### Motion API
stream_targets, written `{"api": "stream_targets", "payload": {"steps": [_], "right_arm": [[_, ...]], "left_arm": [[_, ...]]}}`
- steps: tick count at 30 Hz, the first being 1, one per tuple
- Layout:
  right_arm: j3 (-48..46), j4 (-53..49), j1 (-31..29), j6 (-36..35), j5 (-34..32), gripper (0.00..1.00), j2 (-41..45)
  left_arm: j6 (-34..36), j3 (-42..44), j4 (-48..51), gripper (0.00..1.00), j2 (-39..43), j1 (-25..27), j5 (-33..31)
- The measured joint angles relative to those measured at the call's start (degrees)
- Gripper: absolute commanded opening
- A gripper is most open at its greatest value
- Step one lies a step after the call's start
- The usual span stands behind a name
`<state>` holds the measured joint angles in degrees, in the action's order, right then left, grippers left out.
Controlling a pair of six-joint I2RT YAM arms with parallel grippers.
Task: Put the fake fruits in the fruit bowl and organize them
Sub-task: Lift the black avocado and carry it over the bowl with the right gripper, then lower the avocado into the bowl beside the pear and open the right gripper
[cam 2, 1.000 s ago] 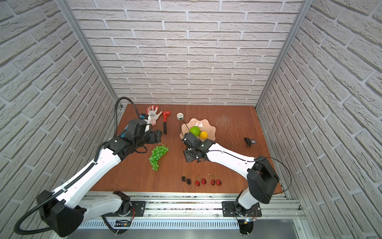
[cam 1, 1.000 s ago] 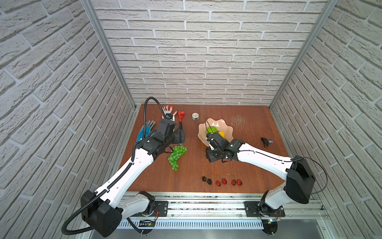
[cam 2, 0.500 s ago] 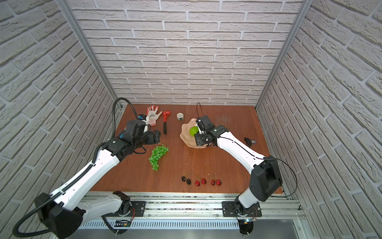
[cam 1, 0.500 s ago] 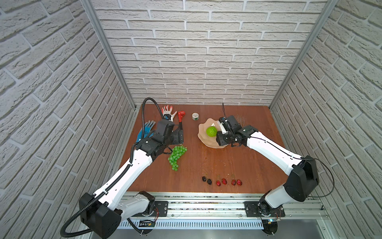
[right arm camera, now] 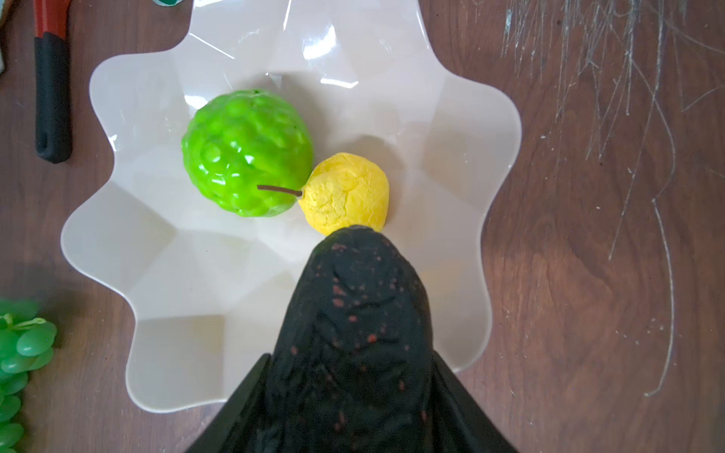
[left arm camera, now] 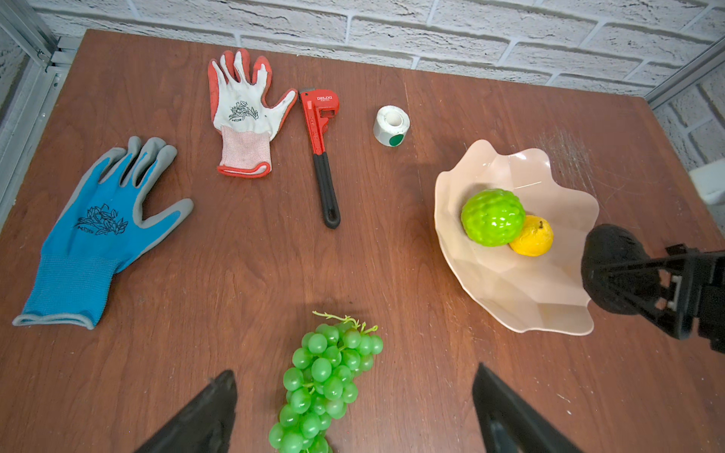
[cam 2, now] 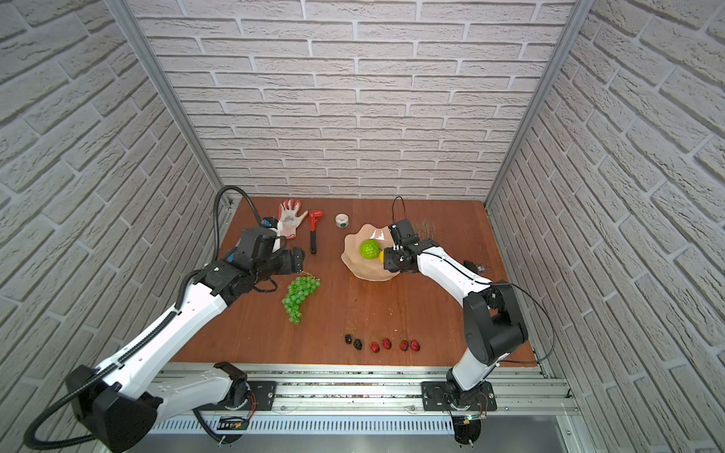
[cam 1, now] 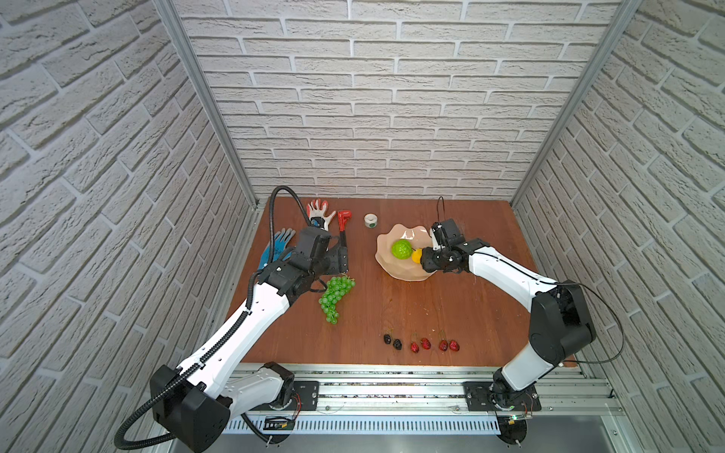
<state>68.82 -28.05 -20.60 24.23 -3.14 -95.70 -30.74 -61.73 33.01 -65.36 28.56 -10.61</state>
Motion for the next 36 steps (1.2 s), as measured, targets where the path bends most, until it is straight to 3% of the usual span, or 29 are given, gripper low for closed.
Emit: {"api": "stream_targets", "payload": {"steps": [24, 36], "right_arm": [[-0.8, 7.8, 3.5, 6.0, 1.7, 0.41, -6.6], [-0.8, 8.3, 3.5, 6.4, 2.2, 0.65, -7.0]], "left_arm": [[0.1, 0.5, 0.1, 0.93, 0.3, 0.0, 0.0], [0.3, -0.4, 2.0, 0.94, 0.1, 0.0, 0.3]]}}
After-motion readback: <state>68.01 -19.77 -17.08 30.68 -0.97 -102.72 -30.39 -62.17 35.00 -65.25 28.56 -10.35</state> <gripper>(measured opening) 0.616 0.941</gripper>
